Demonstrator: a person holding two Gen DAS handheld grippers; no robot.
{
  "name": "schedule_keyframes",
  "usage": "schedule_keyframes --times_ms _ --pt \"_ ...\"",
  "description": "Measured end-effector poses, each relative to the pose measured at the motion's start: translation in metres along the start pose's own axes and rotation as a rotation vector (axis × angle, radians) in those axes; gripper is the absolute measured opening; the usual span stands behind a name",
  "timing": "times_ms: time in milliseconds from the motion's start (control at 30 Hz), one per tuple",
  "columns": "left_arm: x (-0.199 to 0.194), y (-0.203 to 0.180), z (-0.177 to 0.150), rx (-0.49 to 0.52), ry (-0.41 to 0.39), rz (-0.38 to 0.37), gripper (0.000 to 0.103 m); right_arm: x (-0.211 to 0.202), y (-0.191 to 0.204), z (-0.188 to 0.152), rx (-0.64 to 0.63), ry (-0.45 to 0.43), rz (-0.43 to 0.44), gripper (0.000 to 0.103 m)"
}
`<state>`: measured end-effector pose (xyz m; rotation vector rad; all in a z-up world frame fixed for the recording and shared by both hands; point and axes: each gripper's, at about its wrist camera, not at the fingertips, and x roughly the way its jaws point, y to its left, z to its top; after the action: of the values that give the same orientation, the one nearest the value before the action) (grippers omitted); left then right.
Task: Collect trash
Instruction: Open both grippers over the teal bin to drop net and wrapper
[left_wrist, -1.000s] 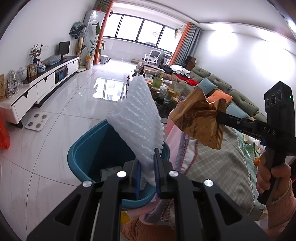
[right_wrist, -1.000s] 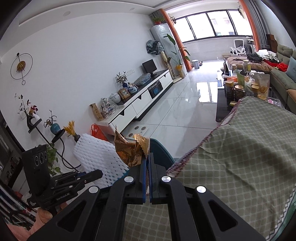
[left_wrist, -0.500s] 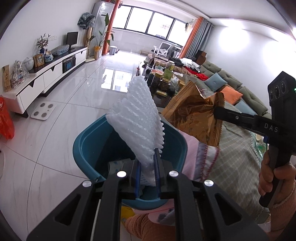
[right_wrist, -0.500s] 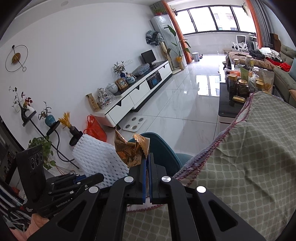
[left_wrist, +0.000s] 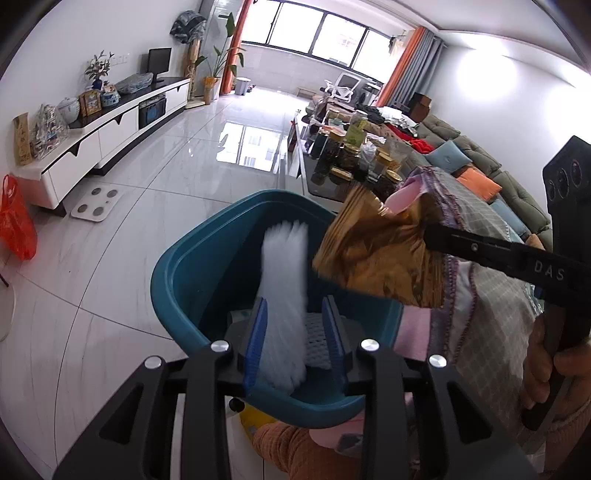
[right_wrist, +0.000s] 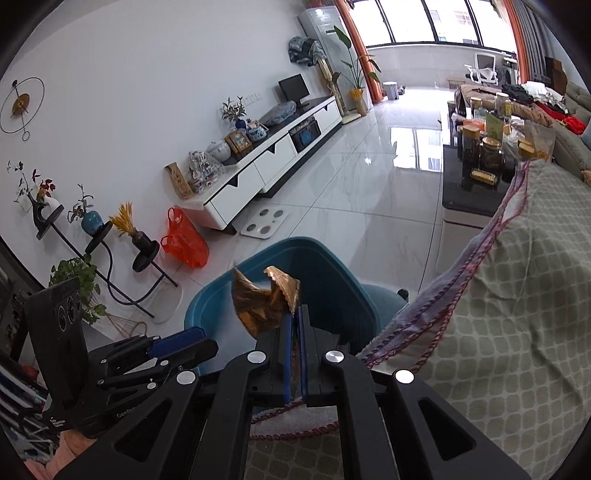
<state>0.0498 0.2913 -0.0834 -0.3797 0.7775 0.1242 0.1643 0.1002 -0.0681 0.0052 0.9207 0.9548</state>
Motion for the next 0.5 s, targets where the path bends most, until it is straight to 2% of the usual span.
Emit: schedule_keyframes --times_ms 133,300,400,500 --pt "0.001 0.002 -0.002 -0.015 -0.005 0.005 0.037 0.002 -0.002 -0.002 0.011 0.008 0.008 0.013" --pt "-0.006 -0.002 -0.004 -0.013 -0.026 -0.001 0.039 -0.003 -0.004 -0.003 0.01 0.001 0.013 0.013" --pt "-0.014 -0.007 -0.006 0.002 -0.05 -0.014 0.041 -0.011 -0.004 -0.007 0.001 -0.011 0.017 0.019" --pt "-0.025 -0.018 -0.007 0.022 -0.087 -0.045 0.048 -0.023 -0.004 -0.011 -0.011 -0.03 0.019 0.023"
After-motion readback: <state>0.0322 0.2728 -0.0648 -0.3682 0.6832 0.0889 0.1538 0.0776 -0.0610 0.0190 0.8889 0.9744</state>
